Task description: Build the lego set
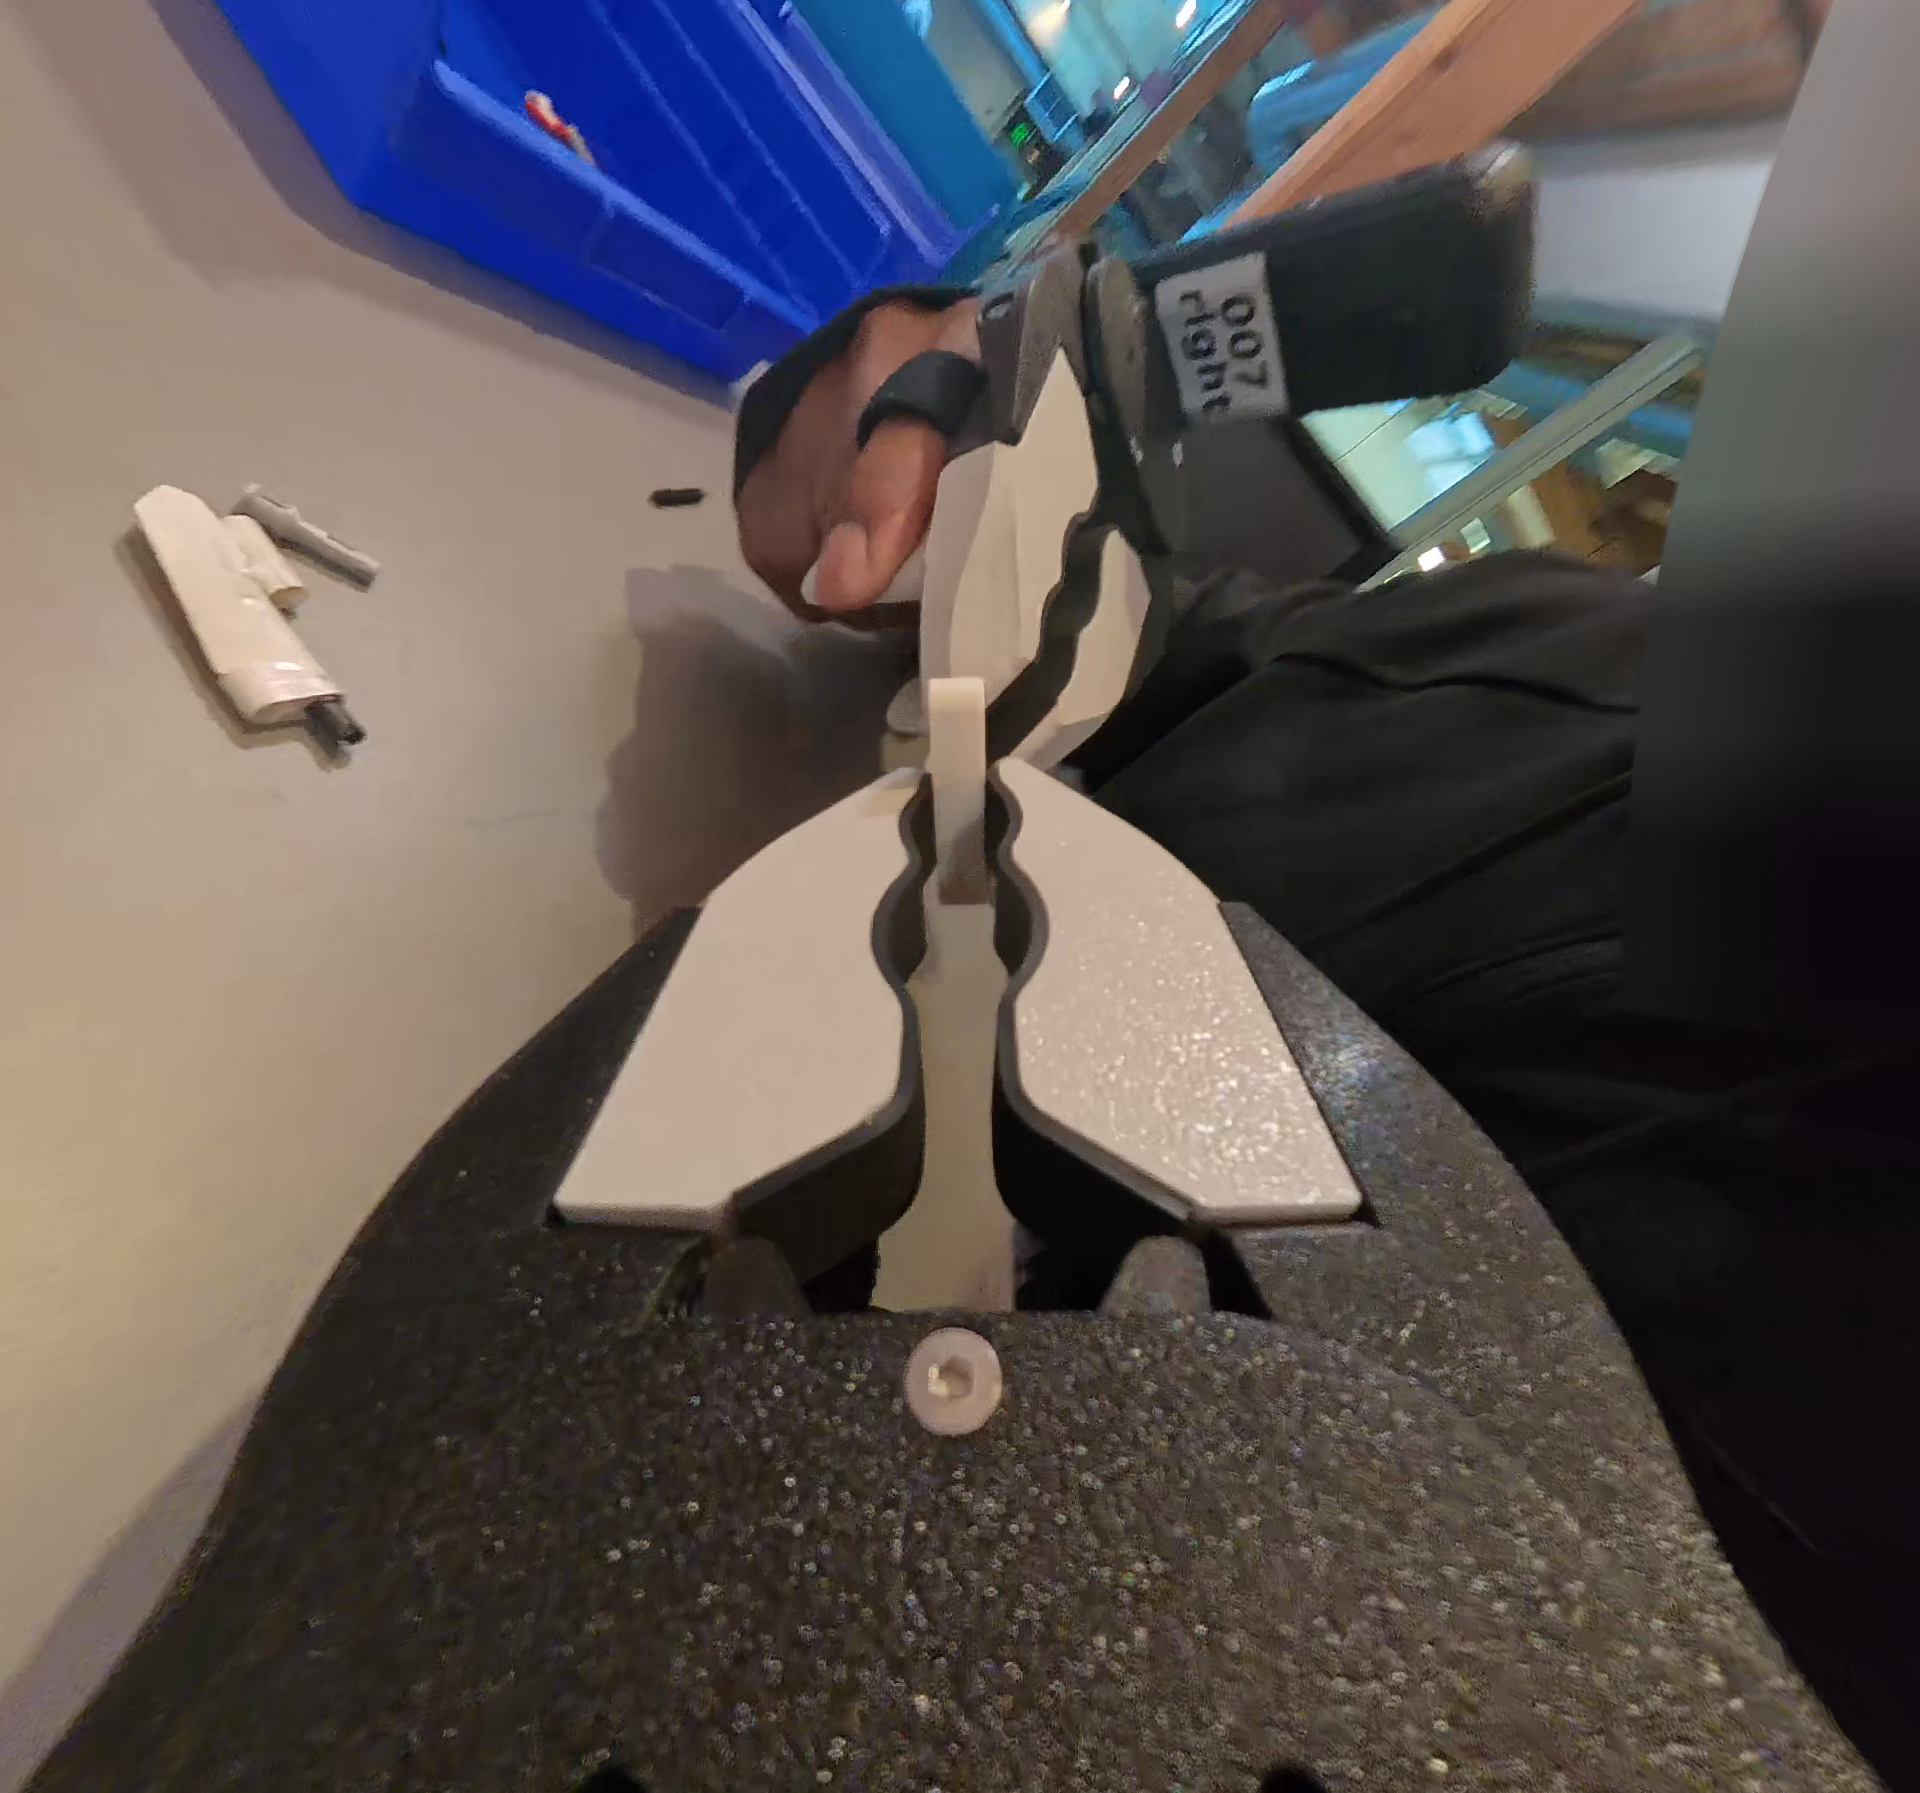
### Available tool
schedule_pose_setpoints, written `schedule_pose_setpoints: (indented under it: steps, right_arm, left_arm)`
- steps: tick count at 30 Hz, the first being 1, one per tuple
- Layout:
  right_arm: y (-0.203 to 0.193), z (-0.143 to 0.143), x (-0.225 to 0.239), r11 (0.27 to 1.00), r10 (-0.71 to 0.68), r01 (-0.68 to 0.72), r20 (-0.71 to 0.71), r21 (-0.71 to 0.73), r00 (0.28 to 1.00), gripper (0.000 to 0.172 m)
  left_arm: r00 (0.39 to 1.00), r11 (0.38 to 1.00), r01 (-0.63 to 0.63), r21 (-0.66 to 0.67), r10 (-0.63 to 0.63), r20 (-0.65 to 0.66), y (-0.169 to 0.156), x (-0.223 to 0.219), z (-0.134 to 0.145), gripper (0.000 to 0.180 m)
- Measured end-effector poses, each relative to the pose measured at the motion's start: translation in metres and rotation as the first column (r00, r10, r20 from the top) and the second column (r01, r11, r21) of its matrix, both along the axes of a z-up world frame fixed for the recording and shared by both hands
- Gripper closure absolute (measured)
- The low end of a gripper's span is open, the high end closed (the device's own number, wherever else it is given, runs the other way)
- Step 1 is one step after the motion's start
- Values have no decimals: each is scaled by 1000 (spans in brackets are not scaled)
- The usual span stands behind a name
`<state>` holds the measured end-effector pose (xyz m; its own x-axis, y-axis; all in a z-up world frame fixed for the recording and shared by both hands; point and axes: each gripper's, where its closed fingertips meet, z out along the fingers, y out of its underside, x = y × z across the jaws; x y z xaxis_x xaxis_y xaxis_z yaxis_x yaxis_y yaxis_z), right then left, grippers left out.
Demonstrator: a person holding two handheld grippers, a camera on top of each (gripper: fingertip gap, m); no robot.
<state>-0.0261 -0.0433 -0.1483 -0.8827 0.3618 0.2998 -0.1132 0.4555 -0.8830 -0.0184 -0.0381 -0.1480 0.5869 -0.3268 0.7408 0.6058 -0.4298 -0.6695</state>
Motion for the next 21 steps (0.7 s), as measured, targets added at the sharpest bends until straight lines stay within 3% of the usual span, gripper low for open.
schedule_pose_setpoints:
  steps: [4,8,21]
  right_arm:
    - [1,11,2,1000,-9,9,-19,-23,1000,165]
    - [3,16,2,999,-30,29,-36,-21,999,165]
    - [0,25,10,987,35,-37,-16,-158,999,164]
  left_arm:
    - [983,999,-24,34,17,185,2,2,10,172]
    - [963,996,-61,58,43,266,4,3,15,172]
    - [955,992,-13,125,-25,294,1,13,24,172]
